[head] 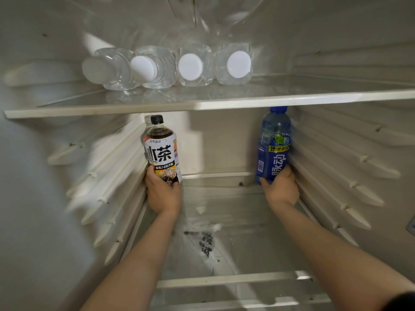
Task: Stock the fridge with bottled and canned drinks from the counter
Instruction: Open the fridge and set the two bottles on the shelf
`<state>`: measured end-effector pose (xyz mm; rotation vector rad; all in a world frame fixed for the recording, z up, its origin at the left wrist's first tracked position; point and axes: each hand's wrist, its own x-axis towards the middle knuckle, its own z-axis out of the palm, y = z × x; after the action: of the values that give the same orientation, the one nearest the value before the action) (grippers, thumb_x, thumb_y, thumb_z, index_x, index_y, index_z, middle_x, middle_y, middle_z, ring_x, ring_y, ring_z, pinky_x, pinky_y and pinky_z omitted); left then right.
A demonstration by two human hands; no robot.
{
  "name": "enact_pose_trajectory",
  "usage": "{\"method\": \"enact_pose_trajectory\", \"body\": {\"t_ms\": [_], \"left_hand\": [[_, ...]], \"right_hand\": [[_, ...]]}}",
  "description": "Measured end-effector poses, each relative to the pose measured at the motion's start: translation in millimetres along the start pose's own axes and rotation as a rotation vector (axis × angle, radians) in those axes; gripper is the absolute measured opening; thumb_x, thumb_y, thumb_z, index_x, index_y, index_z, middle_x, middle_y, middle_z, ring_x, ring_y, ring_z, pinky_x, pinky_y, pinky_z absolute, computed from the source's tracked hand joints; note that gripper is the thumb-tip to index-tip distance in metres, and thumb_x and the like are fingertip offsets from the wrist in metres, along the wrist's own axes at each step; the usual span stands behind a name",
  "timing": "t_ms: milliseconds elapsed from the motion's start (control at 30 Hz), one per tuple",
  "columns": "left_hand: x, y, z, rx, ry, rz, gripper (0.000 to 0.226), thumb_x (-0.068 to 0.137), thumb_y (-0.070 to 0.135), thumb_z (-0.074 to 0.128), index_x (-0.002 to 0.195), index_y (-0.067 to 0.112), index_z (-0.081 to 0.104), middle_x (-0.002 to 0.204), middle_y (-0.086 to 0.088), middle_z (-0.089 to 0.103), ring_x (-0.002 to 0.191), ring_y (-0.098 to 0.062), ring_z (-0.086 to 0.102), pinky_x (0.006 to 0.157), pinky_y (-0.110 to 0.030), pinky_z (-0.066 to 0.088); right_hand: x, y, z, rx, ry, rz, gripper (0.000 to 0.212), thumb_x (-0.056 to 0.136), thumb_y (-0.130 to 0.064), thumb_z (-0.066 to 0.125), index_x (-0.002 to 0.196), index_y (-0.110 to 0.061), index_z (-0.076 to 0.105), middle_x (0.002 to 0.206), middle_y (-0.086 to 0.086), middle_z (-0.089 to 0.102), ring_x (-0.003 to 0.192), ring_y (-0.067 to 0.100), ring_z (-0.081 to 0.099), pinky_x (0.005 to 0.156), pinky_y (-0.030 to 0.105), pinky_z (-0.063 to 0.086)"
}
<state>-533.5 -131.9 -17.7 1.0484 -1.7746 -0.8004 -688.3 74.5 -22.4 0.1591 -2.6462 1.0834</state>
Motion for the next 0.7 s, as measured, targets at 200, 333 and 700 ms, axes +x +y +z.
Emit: {"method": "enact_pose_trajectory", "body": {"t_ms": [200, 333, 700], "left_hand": [[-8, 3, -12, -0.167, -0.014, 0.058, 0.072, 0.066, 0.005, 0.074, 0.13, -0.001, 0.041, 0.127, -0.019, 0.05, 0.116, -0.036, 0.049, 0.093, -0.048, 0.045], [-37, 4, -17, -0.141, -0.102, 0.13, 0.065, 0.068, 0.004, 0.076, 0.126, -0.007, 0.048, 0.122, -0.026, 0.052, 0.114, -0.039, 0.048, 0.095, -0.039, 0.037], [-162, 28, -74, -0.42, -0.515, 0.565, 0.02, 0.085, 0.014, 0.059, 0.104, 0.015, 0.061, 0.113, 0.004, 0.059, 0.11, -0.007, 0.055, 0.096, -0.018, 0.039]], "right_hand": [[-17, 0, -13, 0.222, -0.046, -0.02, 0.072, 0.079, -0.013, 0.07, 0.138, 0.002, 0.03, 0.138, 0.022, 0.038, 0.122, 0.038, 0.044, 0.094, 0.042, 0.041], [-41, 12, -32, 0.253, -0.1, -0.067, 0.05, 0.082, -0.011, 0.064, 0.127, 0.001, 0.048, 0.128, 0.022, 0.049, 0.118, 0.035, 0.046, 0.091, 0.034, 0.038], [-198, 66, -130, 0.26, -0.013, -0.303, 0.025, 0.084, -0.011, 0.057, 0.108, -0.011, 0.064, 0.101, -0.002, 0.065, 0.095, 0.01, 0.061, 0.084, 0.024, 0.048]]}}
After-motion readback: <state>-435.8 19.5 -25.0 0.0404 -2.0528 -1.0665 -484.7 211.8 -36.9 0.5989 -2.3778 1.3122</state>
